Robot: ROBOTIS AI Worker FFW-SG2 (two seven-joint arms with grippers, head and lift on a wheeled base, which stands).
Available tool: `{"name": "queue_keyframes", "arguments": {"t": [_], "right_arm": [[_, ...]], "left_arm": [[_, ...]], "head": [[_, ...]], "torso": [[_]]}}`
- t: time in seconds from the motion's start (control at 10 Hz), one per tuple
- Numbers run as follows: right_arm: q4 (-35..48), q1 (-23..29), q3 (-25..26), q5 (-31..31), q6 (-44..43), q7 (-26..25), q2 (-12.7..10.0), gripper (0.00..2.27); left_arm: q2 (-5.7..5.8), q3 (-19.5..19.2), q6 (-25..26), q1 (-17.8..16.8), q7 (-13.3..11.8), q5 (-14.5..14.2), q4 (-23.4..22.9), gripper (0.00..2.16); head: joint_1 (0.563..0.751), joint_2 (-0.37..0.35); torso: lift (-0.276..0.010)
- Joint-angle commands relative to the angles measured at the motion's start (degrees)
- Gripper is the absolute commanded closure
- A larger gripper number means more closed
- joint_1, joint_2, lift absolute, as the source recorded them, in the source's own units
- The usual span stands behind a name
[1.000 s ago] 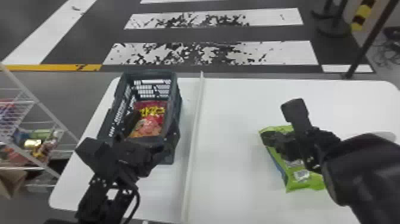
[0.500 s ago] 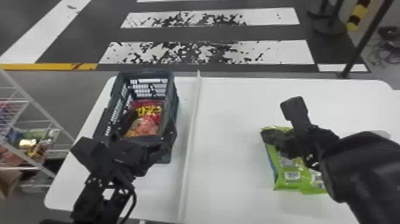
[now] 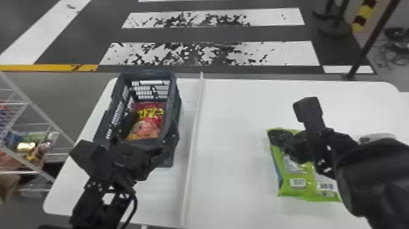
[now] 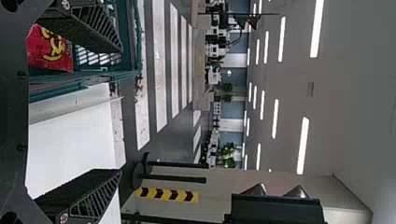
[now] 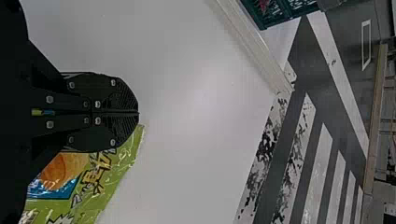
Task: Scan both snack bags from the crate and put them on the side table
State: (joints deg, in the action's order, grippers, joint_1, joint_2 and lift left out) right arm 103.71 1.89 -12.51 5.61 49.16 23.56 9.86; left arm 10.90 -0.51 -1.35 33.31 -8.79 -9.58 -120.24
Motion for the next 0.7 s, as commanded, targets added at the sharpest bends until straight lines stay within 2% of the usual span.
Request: {"name": "queue_keyframes", "arguments": {"t": [0.0,0.3,0.6], "right_arm": [[7.4,3.7,1.2,-0.1,6.2,1.1,1.1,2.25],[10.6,9.3,1.8,-1.2,6.3,2.5,2.2,2.25],[11.8,10.7,2.1,-1.6,5.3,2.5,2.2,2.25]], "left_arm": [[0.00,0.2,0.1,-0.1,0.0,0.0,0.0,0.08],[0.09,0.6,0.3,-0.6,0.0,0.0,0.2,0.08],[0.09,0.6,0.3,-0.5,0.0,0.0,0.2,0.08]], "head": [[0.695,0.100],[0.695,0.086],[0.695,0.094]], "torso": [[-0.087],[-0.087],[-0.087]]}}
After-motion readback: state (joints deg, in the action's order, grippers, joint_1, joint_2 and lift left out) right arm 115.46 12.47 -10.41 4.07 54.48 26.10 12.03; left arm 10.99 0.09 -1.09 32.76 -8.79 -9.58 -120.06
